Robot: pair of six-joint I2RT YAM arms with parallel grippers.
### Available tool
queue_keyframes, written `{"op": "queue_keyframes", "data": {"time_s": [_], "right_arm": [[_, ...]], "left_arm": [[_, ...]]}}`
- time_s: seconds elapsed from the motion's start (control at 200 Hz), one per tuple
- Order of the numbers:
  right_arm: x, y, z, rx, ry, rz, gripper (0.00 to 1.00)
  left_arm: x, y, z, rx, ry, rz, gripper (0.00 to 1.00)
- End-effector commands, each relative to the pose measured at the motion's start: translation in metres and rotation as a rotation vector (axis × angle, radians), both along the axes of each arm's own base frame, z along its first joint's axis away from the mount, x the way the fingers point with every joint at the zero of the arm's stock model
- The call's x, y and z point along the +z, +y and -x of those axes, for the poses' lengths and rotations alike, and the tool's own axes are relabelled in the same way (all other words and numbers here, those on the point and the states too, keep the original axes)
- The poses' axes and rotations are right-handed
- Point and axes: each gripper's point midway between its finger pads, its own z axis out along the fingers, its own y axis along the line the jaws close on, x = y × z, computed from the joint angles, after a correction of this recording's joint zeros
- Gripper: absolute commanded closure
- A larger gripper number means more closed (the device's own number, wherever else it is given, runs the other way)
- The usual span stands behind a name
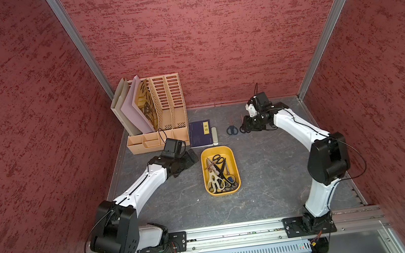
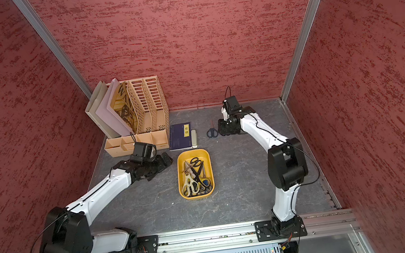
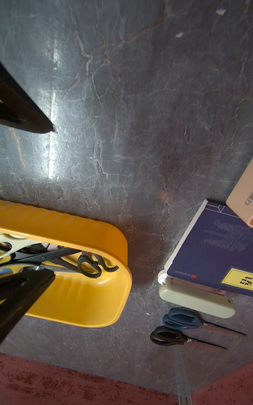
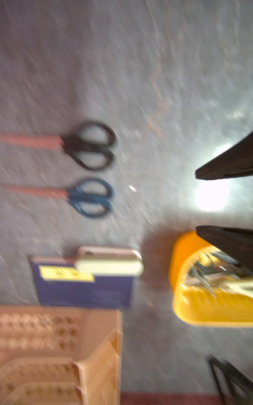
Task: Take the scissors out of the storage box
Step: Place the scissors at the center of the board, then pick up the scissors from the storage box.
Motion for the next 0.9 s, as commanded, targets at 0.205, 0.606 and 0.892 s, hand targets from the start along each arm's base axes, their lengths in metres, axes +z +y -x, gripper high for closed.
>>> {"op": "queue_keyframes", "data": {"time_s": [0.205, 0.606, 0.892], "right_arm": [[-0.018, 0.097, 0.134, 0.251, 0.132, -0.046, 0.64], [-0.044, 0.131, 0.201, 0.382, 0.149, 0.088, 0.67], [-0.075, 0.134, 0.200, 0.410, 0.146, 0.215, 0.70]], "left_arm": [[0.005, -0.011, 0.007, -0.014, -0.013, 0.049, 0.00], [-0.001, -0.002, 0.038, 0.025, 0.009, 0.047, 0.00], [-0.003, 0.008, 0.055, 0.050, 0.009, 0.034, 0.00]]}}
